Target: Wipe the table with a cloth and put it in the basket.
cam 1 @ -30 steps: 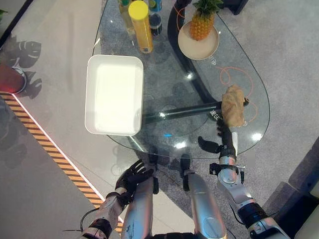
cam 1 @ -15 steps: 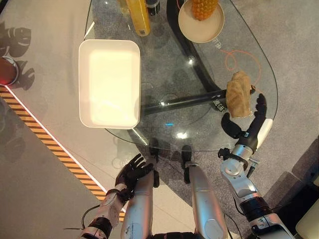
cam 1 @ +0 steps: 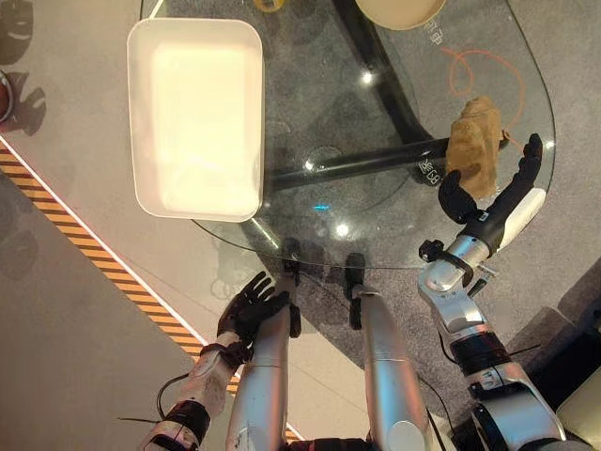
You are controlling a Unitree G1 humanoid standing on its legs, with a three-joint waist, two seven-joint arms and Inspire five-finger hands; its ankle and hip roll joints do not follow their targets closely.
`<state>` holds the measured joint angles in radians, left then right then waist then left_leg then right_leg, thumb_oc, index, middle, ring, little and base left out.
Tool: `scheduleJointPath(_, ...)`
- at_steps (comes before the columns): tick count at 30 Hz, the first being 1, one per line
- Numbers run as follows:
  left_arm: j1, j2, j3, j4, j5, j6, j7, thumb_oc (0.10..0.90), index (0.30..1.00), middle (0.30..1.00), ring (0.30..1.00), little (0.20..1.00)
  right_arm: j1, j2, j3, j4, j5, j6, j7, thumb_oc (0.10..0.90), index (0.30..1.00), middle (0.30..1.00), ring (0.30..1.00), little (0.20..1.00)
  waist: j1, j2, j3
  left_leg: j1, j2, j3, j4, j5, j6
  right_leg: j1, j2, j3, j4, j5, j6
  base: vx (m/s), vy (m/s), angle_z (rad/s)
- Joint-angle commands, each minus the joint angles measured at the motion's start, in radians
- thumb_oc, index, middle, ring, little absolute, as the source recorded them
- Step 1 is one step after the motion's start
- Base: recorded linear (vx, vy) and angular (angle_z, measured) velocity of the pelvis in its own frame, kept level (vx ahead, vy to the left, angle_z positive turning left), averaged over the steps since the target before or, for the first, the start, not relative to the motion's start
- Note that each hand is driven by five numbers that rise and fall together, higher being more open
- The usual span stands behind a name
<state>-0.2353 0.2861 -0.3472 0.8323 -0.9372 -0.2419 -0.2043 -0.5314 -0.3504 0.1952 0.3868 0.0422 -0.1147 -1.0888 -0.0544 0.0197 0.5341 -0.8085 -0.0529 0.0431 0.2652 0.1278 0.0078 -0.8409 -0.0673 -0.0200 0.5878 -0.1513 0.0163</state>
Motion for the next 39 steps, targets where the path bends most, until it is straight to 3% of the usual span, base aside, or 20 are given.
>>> scheduleJointPath(1,0.065,-0.117,-0.122,-0.043,-0.023,0.049,-0.026,0.8,0.9,0.9,0.9,0.9,0.005,-0.114,-0.072,-0.088,0.005,-0.03,-0.108,0.8,0.9,0.9,0.9,0.9,0.002,0.036,-0.014,-0.053,-0.046,0.015,0.25,-0.201,0.068,-0.014,0.053,-0.008,-0.187,0.187,-0.028,0.03,-0.018,0.05)
scheduleJointPath(12,0.063,-0.092,-0.148,-0.118,-0.062,0.06,-0.019,0.8,0.9,0.9,0.9,0.9,-0.07,-0.158,-0.081,-0.023,0.076,0.017,-0.101,0.8,0.9,0.9,0.9,0.9,0.013,0.055,-0.014,-0.15,-0.047,0.015,0.296,-0.202,0.063,-0.115,0.053,-0.024,-0.134,0.19,-0.025,0.02,-0.025,0.03)
scheduleJointPath(20,0.058,-0.078,-0.17,-0.157,-0.068,0.068,-0.013,0.8,0.9,0.9,0.9,0.9,-0.101,-0.172,-0.065,0.066,0.172,0.004,-0.037,0.8,0.9,0.9,0.9,0.9,0.02,0.062,-0.014,-0.194,-0.05,0.012,0.309,-0.204,0.061,-0.158,0.049,-0.032,-0.126,0.2,-0.024,0.01,-0.022,0.07)
scheduleJointPath(25,0.056,-0.071,-0.178,-0.169,-0.081,0.064,-0.015,0.8,0.9,0.9,0.9,0.9,-0.117,-0.178,-0.039,0.108,0.233,0.031,0.033,0.8,0.9,0.9,0.9,0.9,0.023,0.065,-0.014,-0.216,-0.052,0.013,0.31,-0.198,0.057,-0.181,0.05,-0.035,-0.121,0.204,-0.025,0.0,0.0,0.0)
scheduleJointPath(30,0.055,-0.063,-0.184,-0.188,-0.087,0.072,-0.01,0.8,0.9,0.9,0.9,0.9,-0.136,-0.2,-0.013,0.129,0.246,0.06,0.094,0.8,0.9,0.9,0.9,0.9,0.026,0.068,-0.014,-0.232,-0.052,0.015,0.318,-0.2,0.055,-0.197,0.046,-0.039,-0.116,0.207,-0.022,0.0,0.0,-0.01)
scheduleJointPath(39,0.054,-0.047,-0.2,-0.201,-0.103,0.074,-0.004,0.8,0.9,0.9,0.9,0.9,-0.192,-0.249,-0.009,0.166,0.248,0.068,0.089,0.8,0.9,0.9,0.9,0.9,0.034,0.07,-0.014,-0.24,-0.051,0.015,0.321,-0.205,0.054,-0.209,0.044,-0.044,-0.106,0.205,-0.019,0.0,0.0,0.0)
